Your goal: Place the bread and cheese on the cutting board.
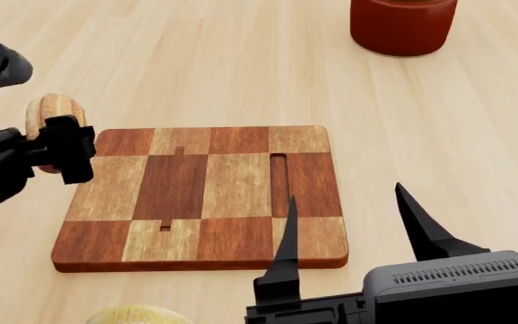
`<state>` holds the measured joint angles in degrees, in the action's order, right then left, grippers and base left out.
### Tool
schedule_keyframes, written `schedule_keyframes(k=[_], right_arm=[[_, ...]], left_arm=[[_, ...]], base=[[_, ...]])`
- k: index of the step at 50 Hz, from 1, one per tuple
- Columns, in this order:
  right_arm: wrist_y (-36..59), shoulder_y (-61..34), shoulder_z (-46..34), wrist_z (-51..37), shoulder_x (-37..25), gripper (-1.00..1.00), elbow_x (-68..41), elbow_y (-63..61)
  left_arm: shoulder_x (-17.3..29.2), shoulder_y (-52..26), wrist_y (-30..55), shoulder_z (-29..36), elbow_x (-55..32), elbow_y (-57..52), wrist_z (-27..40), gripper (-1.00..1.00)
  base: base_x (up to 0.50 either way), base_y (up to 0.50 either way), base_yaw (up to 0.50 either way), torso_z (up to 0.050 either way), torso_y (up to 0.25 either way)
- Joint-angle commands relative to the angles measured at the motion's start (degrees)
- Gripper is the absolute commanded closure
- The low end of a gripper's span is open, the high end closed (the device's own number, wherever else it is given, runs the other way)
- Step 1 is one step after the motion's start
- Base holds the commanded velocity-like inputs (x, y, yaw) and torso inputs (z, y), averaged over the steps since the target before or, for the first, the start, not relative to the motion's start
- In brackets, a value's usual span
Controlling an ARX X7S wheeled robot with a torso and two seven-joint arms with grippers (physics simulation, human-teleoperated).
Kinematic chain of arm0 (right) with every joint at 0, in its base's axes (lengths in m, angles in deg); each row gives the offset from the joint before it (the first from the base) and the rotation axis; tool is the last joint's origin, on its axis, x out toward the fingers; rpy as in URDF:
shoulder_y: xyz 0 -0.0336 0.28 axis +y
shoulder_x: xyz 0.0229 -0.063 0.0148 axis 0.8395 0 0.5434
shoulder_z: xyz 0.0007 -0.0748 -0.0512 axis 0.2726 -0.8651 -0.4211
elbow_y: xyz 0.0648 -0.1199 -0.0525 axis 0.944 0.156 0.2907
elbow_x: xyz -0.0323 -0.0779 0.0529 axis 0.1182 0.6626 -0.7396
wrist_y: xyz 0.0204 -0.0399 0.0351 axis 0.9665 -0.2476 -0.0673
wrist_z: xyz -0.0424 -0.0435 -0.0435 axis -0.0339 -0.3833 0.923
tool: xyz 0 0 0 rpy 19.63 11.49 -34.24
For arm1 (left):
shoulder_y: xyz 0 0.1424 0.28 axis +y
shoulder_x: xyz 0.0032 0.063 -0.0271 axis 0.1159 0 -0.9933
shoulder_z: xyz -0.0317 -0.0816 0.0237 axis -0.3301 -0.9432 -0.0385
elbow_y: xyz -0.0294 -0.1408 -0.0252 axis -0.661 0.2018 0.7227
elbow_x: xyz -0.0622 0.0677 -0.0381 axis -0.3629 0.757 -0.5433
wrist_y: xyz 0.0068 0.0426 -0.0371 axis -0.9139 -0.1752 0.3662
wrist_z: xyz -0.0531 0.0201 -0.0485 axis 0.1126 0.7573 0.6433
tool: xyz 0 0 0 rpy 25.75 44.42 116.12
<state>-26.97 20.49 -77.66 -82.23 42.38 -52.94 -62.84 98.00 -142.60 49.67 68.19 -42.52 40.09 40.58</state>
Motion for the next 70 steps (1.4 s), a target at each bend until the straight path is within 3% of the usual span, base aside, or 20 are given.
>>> schedule_keyframes(k=[1, 19, 70], right_arm=[[-0.48, -0.03, 0.33, 0.02, -0.27, -1.0, -0.56, 0.51], [-1.31, 0.9, 1.96, -0.26, -0.86, -1.0, -1.86, -0.42], [-1.22, 0.61, 1.43, -1.81, -1.95, -1.0, -3.37, -1.05]], left_arm=[[-6.15, -7.21, -6.57, 7.02, 10.05, 15.56, -10.61, 1.0], [-10.07, -6.99, -13.07, 10.52, 15.38, 26.4, -17.36, 1.0], [-9.94, 1.85, -17.86, 10.89, 15.75, 28.54, -19.68, 1.0]], base=[[0.01, 0.0, 0.0, 0.0, 0.0], [0.0, 0.0, 0.0, 0.0, 0.0], [0.0, 0.0, 0.0, 0.0, 0.0]])
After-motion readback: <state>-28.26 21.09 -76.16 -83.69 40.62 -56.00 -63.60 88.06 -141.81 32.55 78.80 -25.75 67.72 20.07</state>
